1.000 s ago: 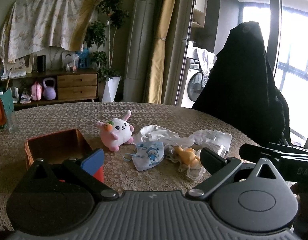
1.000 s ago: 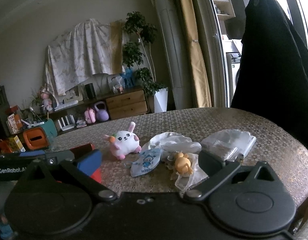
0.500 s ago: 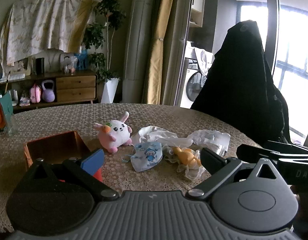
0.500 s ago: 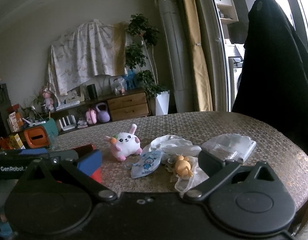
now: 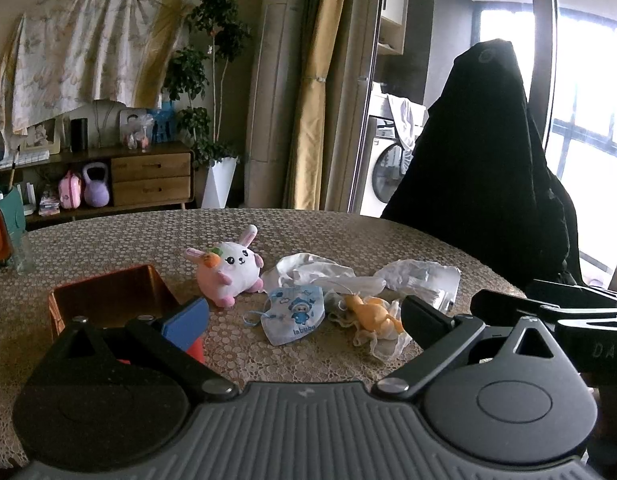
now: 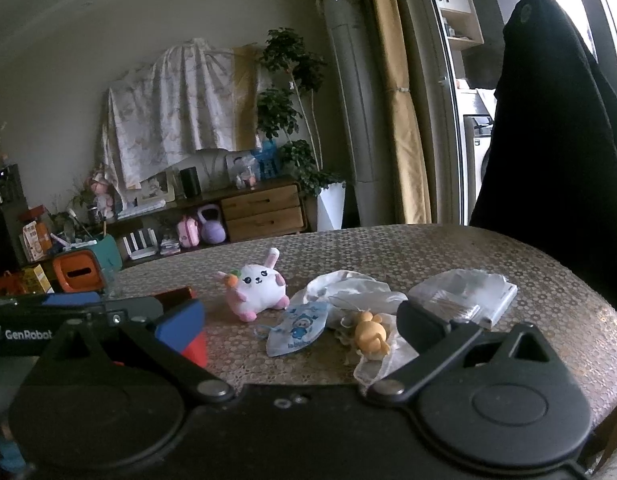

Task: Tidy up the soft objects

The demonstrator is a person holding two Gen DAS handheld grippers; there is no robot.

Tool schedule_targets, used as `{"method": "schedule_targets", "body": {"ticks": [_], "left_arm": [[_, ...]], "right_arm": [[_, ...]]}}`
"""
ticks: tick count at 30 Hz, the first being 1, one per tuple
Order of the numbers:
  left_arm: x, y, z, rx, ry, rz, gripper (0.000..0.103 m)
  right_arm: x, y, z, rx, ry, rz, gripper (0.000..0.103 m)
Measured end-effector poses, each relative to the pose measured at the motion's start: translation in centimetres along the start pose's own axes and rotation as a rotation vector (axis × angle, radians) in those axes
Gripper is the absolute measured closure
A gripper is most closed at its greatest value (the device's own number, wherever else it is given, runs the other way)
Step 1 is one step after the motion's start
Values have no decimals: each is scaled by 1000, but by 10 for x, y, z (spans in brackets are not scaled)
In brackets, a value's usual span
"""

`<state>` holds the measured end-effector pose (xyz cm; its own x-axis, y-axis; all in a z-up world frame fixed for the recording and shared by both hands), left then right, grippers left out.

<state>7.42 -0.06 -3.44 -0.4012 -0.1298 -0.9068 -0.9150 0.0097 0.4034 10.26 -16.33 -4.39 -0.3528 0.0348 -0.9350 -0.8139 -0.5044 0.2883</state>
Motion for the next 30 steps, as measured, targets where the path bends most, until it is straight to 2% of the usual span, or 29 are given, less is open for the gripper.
{"method": "schedule_targets", "body": {"ticks": [13,20,30], "left_arm": [[-1,-1,-1,4,-5,-1,0],[-2,-8,-1,3,-15,3,0],[-3,-57,3,9,-66,48,0]], "right_arm": [[-1,-1,-2,-4,2,3,0],[-4,-9,-6,-37,0,23,0],[-3,-42,-27,-34,20,84,0]]}}
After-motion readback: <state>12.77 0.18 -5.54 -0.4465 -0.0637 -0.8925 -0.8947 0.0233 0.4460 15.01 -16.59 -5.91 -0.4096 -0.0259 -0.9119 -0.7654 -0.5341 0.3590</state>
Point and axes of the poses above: each gripper's, at about its wrist camera, not at the fingertips, and y roughly against the way its jaws point, z to its left, x to its underside, the point moved 8 cm from there along -y, roughly the way its jaws point, and after that the axes turned 1 degree about x, right-handed, at the moved point
